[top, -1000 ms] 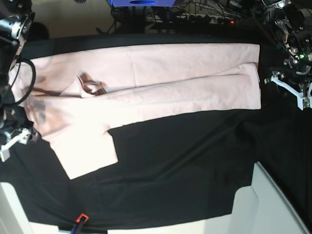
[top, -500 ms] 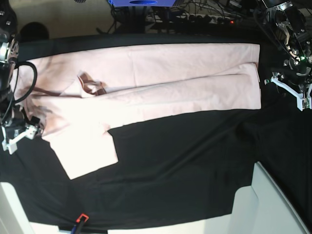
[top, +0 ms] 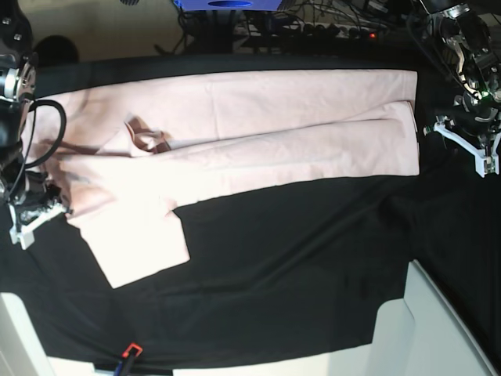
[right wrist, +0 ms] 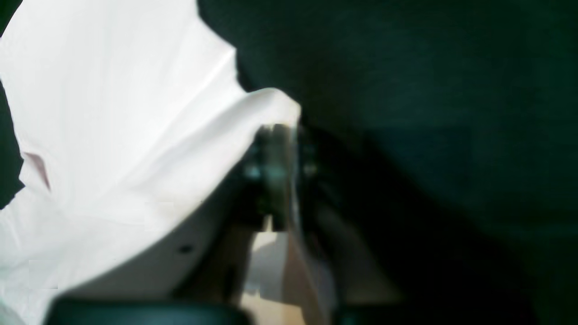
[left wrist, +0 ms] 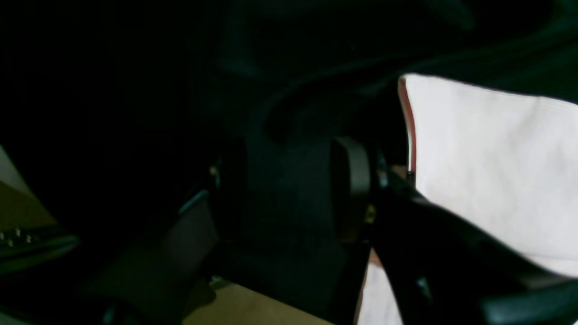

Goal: Fold the T-shirt properly
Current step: 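Reposition both grippers along the folded edge and grasp the fabric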

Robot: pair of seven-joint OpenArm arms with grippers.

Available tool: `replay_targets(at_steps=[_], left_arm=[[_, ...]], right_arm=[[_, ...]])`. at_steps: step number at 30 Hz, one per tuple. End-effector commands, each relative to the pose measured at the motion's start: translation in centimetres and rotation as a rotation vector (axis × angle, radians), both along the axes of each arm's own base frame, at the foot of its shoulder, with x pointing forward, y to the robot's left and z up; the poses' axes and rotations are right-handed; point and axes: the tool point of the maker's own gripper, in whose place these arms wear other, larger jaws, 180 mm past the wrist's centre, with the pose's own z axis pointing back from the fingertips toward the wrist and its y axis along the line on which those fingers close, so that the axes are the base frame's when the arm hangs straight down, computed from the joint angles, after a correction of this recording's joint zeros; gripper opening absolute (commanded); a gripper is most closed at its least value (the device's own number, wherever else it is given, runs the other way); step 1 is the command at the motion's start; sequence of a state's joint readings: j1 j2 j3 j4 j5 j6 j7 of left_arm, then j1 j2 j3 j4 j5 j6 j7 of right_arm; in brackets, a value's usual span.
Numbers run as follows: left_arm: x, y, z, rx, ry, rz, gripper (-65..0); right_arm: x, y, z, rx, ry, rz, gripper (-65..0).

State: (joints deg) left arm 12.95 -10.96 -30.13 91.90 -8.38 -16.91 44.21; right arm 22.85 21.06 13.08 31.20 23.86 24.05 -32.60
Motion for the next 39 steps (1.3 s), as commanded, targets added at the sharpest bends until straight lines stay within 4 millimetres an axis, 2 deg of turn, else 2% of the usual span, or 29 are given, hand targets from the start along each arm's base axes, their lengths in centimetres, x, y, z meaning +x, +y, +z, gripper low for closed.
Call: replay_targets(at_steps=[1, 5, 8, 10, 15, 17, 20, 24, 29, 33, 39], left_arm=[[1.2, 0.7, 1.4, 0.025, -0.048, -0.001, -34.6], [1.7, 0.5, 0.4, -0.004, -0.041, 0.008, -32.9], [2.7, -0.1, 0.5, -0.025, -0.066, 0.012, -25.0], [3.4, -0.5, 0.8, -0.034, -0.084, 0.012, -22.0], [6.0, -3.3, 0.4, -0.059, -0.088, -0.071, -21.2], [6.4, -3.8, -0.3, -0.078, -0.078, -0.077, -21.2], [6.6, -3.7, -1.7, -0.115, -0.053, -0.053, -21.3], [6.2, -3.6, -2.4, -0.122, -0.037, -0.046, -21.3], [4.8, -1.6, -3.1, -0.137, -0.030, 0.032, -20.8], [5.5, -1.6, -4.0, -0.170, -0.022, 0.049, -20.8], [6.8, -2.9, -4.4, -0.207, -0.034, 0.044, -20.8]], right_arm=[[1.8, -1.1, 1.9, -0.010, -0.060, -0.011, -65.0], [1.8, -1.1, 1.9, -0.009, -0.062, -0.014, -65.0], [1.8, -1.1, 1.9, -0.010, -0.063, -0.013, -65.0], [1.8, -1.1, 1.9, -0.011, -0.063, -0.012, -65.0], [1.8, -1.1, 1.9, -0.011, -0.061, -0.012, -65.0], [1.8, -1.1, 1.9, -0.010, -0.060, -0.011, -65.0], [1.8, -1.1, 1.9, -0.010, -0.060, -0.011, -65.0], [1.7, -1.1, 1.9, -0.012, -0.057, -0.009, -65.0], [1.7, -1.1, 1.9, -0.012, -0.057, -0.009, -65.0], [1.7, -1.1, 1.9, -0.012, -0.057, -0.009, -65.0], [1.7, -1.1, 1.8, -0.012, -0.055, -0.009, -65.0]])
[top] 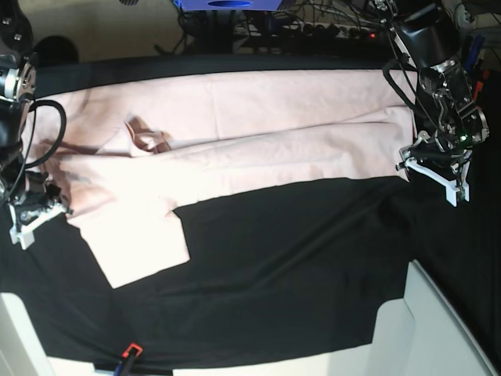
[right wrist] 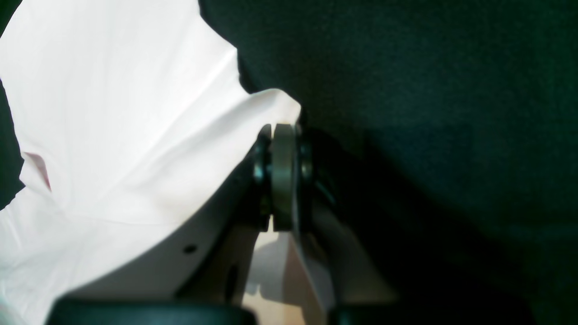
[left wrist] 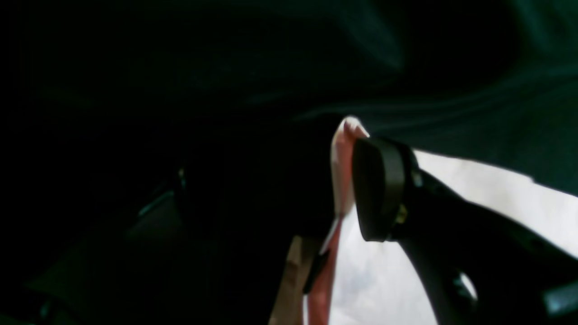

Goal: Fold the T-shirt properly
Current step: 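Reposition both grippers along the folded edge and grasp the fabric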

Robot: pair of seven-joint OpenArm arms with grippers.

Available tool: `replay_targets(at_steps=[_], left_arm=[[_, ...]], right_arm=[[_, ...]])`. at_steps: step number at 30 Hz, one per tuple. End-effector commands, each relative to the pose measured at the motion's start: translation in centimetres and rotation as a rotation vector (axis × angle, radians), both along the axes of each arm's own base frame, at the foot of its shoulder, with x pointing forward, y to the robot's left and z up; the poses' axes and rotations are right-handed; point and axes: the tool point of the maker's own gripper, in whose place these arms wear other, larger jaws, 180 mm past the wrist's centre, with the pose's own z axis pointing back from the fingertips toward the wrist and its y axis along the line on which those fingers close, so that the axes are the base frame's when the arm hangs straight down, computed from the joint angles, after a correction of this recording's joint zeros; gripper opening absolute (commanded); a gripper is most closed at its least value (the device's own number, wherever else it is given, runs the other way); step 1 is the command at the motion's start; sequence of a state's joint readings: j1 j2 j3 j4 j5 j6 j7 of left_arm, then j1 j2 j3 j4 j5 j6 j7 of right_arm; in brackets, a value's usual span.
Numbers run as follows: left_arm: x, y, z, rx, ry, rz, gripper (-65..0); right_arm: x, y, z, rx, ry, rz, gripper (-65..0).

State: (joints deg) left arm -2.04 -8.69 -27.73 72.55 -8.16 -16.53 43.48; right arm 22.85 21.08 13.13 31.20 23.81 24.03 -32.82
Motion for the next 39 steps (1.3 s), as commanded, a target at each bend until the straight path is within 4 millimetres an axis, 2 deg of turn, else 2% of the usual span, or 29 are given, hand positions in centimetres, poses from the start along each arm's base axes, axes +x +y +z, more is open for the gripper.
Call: replay_targets(at_steps=[1, 8, 16, 25, 36, 39], left_arm=[[1.3, 0.5, 1.3, 0.015, -0.049, 0.001, -20.8], [2.0, -0.2, 0.3, -0.027, -0.035, 0.010, -21.0], [1.6, -0.3, -0.4, -0.040, -0.019, 0.016, -21.7], [1.2, 0.9, 2.9, 0.049, -0.079, 0.002, -20.8], [2.2, -0.1, 2.9, 0.022, -0.098, 0.002, -20.5], [1.8, -0.6, 1.4, -0.012, -0.065, 0.011, -20.5]], right_arm=[[1.7, -1.1, 1.8, -0.012, -0.059, -0.009, -65.0], [1.7, -1.1, 1.8, -0.011, -0.060, -0.008, -65.0], [1.7, -1.1, 1.8, -0.011, -0.060, -0.008, -65.0], [1.7, -1.1, 1.8, -0.012, -0.059, -0.007, -65.0], [1.7, -1.1, 1.8, -0.012, -0.059, -0.007, -65.0], [1.7, -1.1, 1.8, -0.012, -0.059, -0.007, -65.0]])
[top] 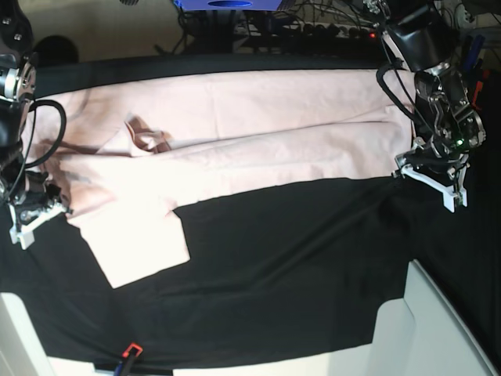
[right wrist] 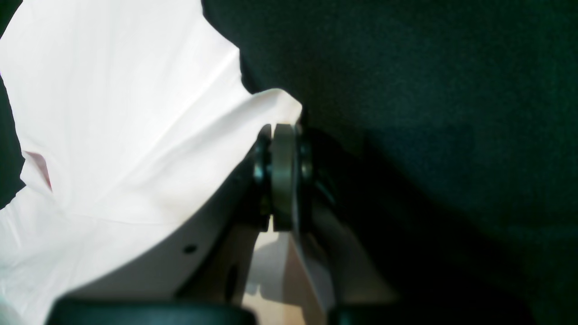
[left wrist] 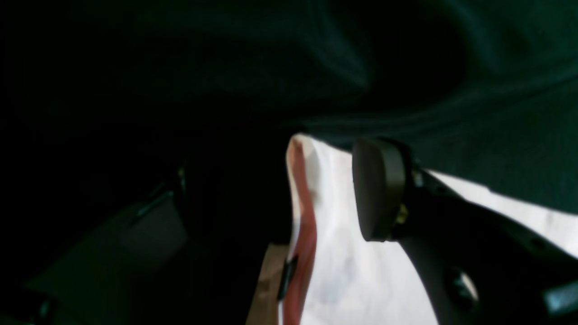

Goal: Fold the T-shirt properly
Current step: 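Reposition both grippers along the folded edge and grasp the fabric, then pull the grasped fabric outward with both grippers to spread the shirt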

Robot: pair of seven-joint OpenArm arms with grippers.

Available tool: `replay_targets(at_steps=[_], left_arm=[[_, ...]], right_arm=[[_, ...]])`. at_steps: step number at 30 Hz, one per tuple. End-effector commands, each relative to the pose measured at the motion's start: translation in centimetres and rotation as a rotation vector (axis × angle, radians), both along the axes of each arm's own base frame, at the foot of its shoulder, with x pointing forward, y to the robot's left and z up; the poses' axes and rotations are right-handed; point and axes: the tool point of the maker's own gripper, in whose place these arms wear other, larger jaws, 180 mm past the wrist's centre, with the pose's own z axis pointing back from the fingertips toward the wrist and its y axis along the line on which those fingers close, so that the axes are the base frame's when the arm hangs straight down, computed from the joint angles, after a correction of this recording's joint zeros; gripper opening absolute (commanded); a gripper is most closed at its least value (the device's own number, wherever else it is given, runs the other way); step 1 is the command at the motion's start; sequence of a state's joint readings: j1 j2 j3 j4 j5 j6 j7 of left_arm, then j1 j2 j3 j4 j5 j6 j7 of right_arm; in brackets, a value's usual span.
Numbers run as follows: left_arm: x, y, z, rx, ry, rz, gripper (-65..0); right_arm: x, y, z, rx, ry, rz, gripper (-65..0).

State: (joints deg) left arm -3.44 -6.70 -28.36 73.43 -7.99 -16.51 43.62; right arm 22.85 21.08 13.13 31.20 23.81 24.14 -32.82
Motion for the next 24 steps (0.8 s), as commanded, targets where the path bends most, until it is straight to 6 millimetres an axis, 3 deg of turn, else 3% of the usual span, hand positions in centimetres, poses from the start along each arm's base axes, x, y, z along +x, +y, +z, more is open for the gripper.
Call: replay_targets(at_steps=[1, 6, 13, 15, 20, 24], left_arm=[[0.8, 0.5, 0.7, 0.004, -0.028, 0.005, -20.5], [0.9, -0.2, -1.0, -0.042, 0.004, 0.010, -20.5], [1.0, -0.5, -1.2, -0.045, 0.008, 0.004, -23.5], [0.9, -0.4, -1.2, -0.044, 0.010, 0.004, -31.4], [0.8, -0.2, -1.2, -0.045, 0.010, 0.012, -58.1], [0.9, -0.1, -1.0, -0.041, 0.003, 0.013, -61.6]], right_arm=[[1.7, -1.1, 1.8, -0.013, -0.058, -0.009, -65.0], [1.7, -1.1, 1.8, -0.012, -0.059, -0.007, -65.0], [1.7, -1.1, 1.8, -0.012, -0.059, -0.007, -65.0], [1.7, -1.1, 1.8, -0.012, -0.059, -0.007, -65.0], [1.7, -1.1, 1.8, -0.012, -0.059, -0.007, -65.0], [1.7, -1.1, 1.8, -0.012, -0.059, -0.007, -65.0]])
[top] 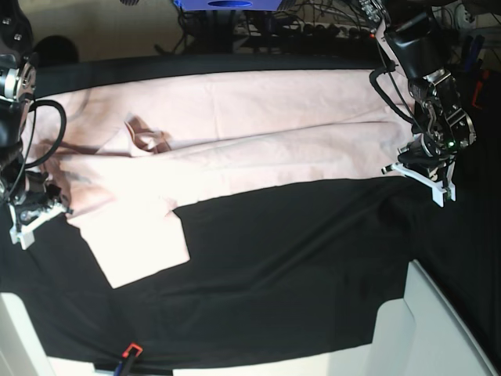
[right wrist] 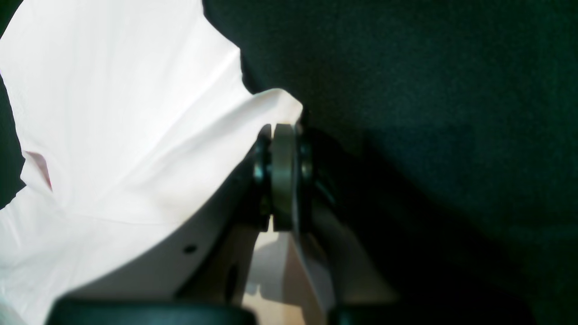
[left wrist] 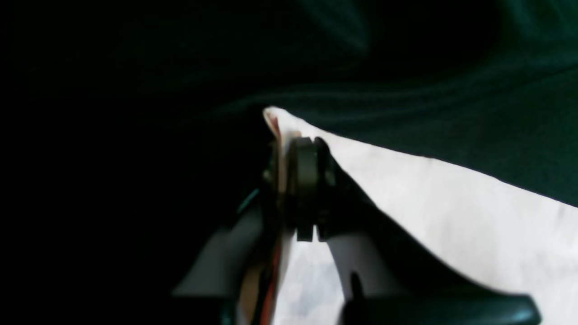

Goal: Fold the T-shirt properly
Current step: 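Pull the grasped fabric outward with both grippers to spread the shirt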

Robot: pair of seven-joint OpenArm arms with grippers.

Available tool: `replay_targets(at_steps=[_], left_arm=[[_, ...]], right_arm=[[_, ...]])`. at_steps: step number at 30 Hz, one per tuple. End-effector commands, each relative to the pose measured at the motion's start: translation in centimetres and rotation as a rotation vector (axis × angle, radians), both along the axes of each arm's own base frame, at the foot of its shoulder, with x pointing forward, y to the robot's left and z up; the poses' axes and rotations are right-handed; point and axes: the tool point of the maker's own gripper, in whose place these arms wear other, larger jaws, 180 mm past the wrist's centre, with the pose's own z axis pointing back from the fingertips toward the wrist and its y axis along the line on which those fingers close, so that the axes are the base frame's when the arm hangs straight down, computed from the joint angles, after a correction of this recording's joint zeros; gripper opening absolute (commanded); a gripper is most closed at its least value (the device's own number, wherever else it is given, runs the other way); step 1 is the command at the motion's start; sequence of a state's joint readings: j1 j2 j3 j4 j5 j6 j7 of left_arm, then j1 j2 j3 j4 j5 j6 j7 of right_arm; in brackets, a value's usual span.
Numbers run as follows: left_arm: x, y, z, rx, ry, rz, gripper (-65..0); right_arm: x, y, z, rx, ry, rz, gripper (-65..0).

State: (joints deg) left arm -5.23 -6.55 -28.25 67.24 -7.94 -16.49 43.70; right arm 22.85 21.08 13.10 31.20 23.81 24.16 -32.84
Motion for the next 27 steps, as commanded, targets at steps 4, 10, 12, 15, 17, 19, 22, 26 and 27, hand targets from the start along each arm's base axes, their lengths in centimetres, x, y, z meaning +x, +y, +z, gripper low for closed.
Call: replay_targets(at_steps=[4, 10, 12, 15, 17, 19, 22, 26, 27], left_arm=[[2.1, 1.1, 2.3, 0.030, -0.075, 0.006, -65.0], [3.5, 1.7, 5.4, 0.083, -0.150, -0.004, -65.0], [4.0, 1.7, 6.2, 0.096, -0.169, -0.010, -65.0], [4.4, 1.7, 6.8, 0.103, -0.183, -0.014, -65.0], [4.5, 1.7, 6.9, 0.103, -0.186, -0.014, -65.0], [4.6, 1.7, 7.0, 0.103, -0.189, -0.014, -65.0], [5.4, 1.7, 7.7, 0.104, -0.210, -0.015, -65.0], [6.1, 1.7, 8.3, 0.105, -0.228, -0.014, -65.0], [6.5, 1.7, 8.7, 0.106, -0.240, -0.013, -65.0]], right_arm=[[1.7, -1.1, 1.8, -0.013, -0.059, -0.008, -65.0], [2.0, -1.2, 2.1, -0.011, -0.074, -0.015, -65.0], [2.2, -1.2, 2.3, -0.011, -0.079, -0.016, -65.0], [2.6, -1.3, 2.7, -0.013, -0.095, -0.017, -65.0], [3.6, -1.1, 3.9, -0.025, -0.135, -0.004, -65.0], [4.5, -0.6, 4.9, -0.031, -0.172, 0.009, -65.0], [5.2, -0.3, 5.6, -0.035, -0.194, 0.016, -65.0], [5.9, -0.2, 6.3, -0.032, -0.211, 0.016, -65.0], [5.9, -0.2, 6.3, -0.032, -0.211, 0.016, -65.0]])
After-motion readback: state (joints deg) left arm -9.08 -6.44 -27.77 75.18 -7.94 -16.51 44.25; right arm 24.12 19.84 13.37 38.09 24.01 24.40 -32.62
